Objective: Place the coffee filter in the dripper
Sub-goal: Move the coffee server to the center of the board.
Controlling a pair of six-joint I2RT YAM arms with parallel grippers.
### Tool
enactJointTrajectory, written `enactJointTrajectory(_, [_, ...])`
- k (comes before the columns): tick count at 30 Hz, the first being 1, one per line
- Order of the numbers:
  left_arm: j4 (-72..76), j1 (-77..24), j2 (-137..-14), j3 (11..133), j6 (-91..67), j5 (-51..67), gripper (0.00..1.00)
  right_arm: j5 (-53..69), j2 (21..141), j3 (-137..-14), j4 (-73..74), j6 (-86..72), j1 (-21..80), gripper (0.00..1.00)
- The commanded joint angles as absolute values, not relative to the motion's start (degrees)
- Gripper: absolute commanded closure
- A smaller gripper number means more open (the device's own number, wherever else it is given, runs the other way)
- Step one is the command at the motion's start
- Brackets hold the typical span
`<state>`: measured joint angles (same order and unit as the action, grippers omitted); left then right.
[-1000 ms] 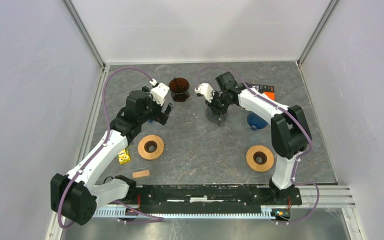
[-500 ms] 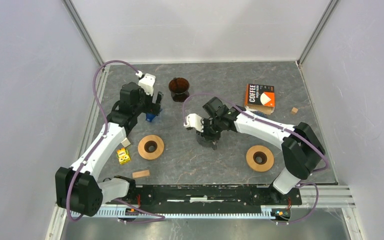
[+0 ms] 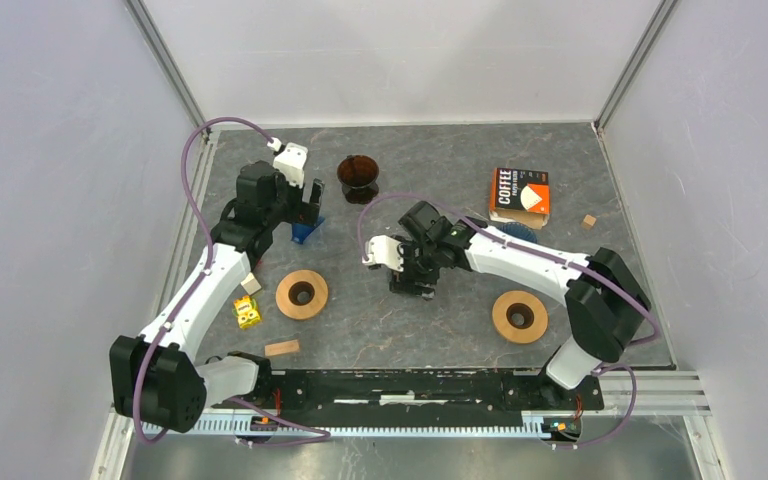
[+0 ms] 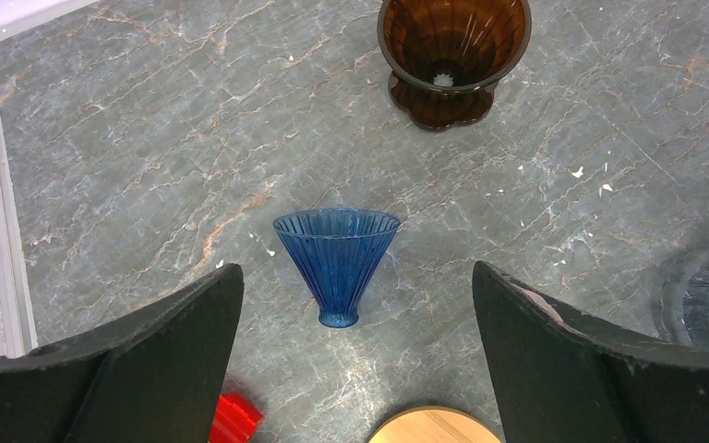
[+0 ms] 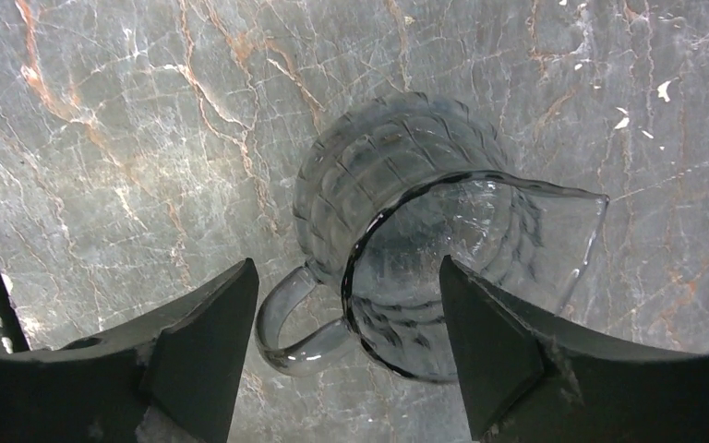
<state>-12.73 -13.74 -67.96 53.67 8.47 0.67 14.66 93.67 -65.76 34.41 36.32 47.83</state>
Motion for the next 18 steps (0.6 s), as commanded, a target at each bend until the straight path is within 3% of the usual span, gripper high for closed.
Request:
enactJointTrajectory(1, [-11.2, -13.6, -66.5, 54.5, 9.7, 1.8, 0.00, 12.6, 89.1, -68.5, 36.2, 37.2, 47.7, 0.18])
enactJointTrajectory(6, [-12.7, -13.6, -66.7, 55.4, 11.7, 2.7, 0.00, 14.2, 83.4, -68.3, 36.8, 37.6, 43.2, 0.17])
enactJointTrajectory(18, [-19.3, -13.9, -72.0, 60.0, 14.1, 8.9, 0.00, 17.1, 70.7, -57.4, 28.0, 30.4, 20.8, 0.18])
